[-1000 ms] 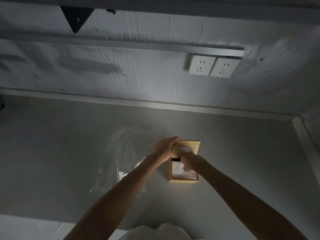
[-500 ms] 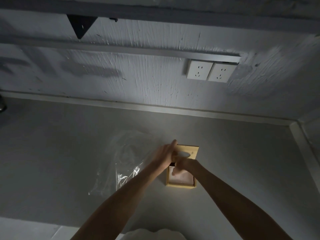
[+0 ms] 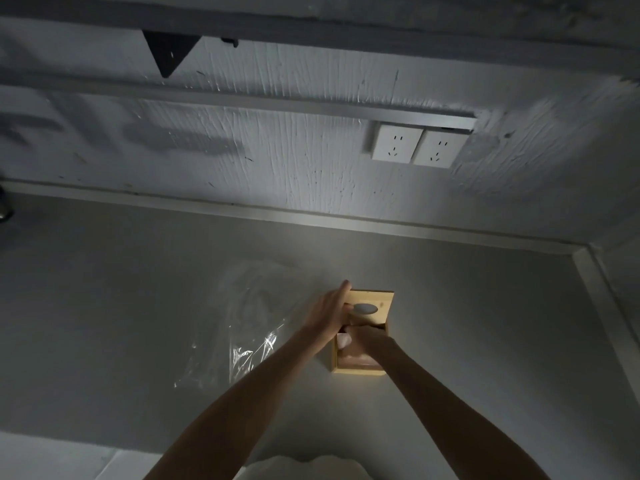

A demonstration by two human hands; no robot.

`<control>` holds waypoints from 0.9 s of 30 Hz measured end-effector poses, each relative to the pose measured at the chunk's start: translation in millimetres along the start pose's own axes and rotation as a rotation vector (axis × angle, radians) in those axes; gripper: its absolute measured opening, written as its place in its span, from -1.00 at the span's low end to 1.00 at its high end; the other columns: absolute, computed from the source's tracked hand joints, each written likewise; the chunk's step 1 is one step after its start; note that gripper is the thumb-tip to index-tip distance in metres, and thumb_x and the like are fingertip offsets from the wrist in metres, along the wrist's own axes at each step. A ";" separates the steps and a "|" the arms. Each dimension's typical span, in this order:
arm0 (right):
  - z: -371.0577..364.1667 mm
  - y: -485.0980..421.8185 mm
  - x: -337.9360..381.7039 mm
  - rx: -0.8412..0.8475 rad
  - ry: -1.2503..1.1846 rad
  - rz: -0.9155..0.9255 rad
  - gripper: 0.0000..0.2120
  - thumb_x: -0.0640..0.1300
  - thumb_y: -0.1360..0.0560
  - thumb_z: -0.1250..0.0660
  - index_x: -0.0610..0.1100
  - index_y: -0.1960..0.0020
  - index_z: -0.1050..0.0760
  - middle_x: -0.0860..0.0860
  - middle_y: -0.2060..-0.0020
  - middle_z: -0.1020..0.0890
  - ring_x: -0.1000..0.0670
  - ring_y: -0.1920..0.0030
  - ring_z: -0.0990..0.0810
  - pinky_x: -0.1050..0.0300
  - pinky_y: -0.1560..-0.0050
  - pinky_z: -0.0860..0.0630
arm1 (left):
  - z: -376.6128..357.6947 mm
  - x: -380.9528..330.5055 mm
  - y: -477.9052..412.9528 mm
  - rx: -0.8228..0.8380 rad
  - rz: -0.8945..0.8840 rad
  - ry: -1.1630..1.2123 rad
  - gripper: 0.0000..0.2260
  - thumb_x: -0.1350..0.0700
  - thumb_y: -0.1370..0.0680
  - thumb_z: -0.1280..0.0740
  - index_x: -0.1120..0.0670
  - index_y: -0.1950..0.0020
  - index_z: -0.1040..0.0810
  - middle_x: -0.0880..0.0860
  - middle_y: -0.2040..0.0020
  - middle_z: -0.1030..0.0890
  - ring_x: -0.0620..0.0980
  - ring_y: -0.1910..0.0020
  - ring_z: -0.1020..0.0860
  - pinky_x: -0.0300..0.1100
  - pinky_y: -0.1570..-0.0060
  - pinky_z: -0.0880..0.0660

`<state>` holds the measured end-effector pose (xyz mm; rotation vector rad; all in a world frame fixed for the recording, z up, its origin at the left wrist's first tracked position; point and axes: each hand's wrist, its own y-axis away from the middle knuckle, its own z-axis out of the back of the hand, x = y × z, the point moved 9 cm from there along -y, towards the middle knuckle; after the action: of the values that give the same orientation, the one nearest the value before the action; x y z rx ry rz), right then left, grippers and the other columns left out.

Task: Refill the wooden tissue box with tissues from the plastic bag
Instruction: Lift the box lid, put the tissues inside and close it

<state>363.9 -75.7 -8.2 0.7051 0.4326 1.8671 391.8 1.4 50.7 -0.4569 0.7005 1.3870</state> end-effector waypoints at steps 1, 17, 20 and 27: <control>-1.6 1.6 1.4 0.000 0.063 0.023 -0.66 -0.07 -0.63 -0.22 -0.10 -0.38 -0.43 -0.11 -0.32 -0.52 -0.13 -0.40 -0.43 0.02 -0.43 -0.33 | -0.6 1.0 1.9 0.025 0.040 0.055 -0.69 0.08 -0.51 -0.27 0.03 -0.24 -0.34 0.18 0.05 -0.62 0.20 0.08 -0.59 -0.11 0.16 -0.41; -20.6 69.4 -75.2 -0.418 -0.201 -0.201 -0.63 -0.05 -0.61 -0.24 -0.03 -0.41 -0.37 -0.13 -0.49 -0.26 -0.16 -0.37 -0.43 -0.04 -0.23 -0.52 | -69.7 25.9 83.8 0.073 0.248 0.008 -0.57 0.32 -0.55 -0.16 0.13 -0.42 -0.31 0.17 -0.29 -0.38 0.15 -0.28 -0.39 -0.07 -0.27 -0.36; -26.7 70.7 -77.9 -0.416 -0.181 -0.220 -0.57 -0.03 -0.63 -0.20 0.02 -0.47 -0.25 -0.10 -0.52 -0.22 -0.13 -0.37 -0.45 -0.05 -0.23 -0.53 | -71.6 28.7 84.8 0.066 0.306 -0.063 -0.59 0.26 -0.56 -0.18 0.05 -0.41 -0.30 0.12 -0.31 -0.37 0.12 -0.28 -0.42 -0.06 -0.19 -0.42; -16.9 71.0 -77.3 -0.416 -0.025 -0.294 -0.59 -0.08 -0.59 -0.25 0.03 -0.41 -0.30 -0.07 -0.42 -0.31 -0.07 -0.23 -0.50 0.03 -0.11 -0.60 | -71.3 33.3 81.5 0.169 0.371 -0.349 -0.55 0.12 -0.63 -0.15 0.01 -0.51 -0.17 0.14 -0.38 -0.40 0.15 -0.32 -0.44 0.03 -0.25 -0.41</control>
<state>324.3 -174.1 -0.2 0.3606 0.1145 1.5971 300.1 -10.2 -14.8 0.0574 0.6259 1.6850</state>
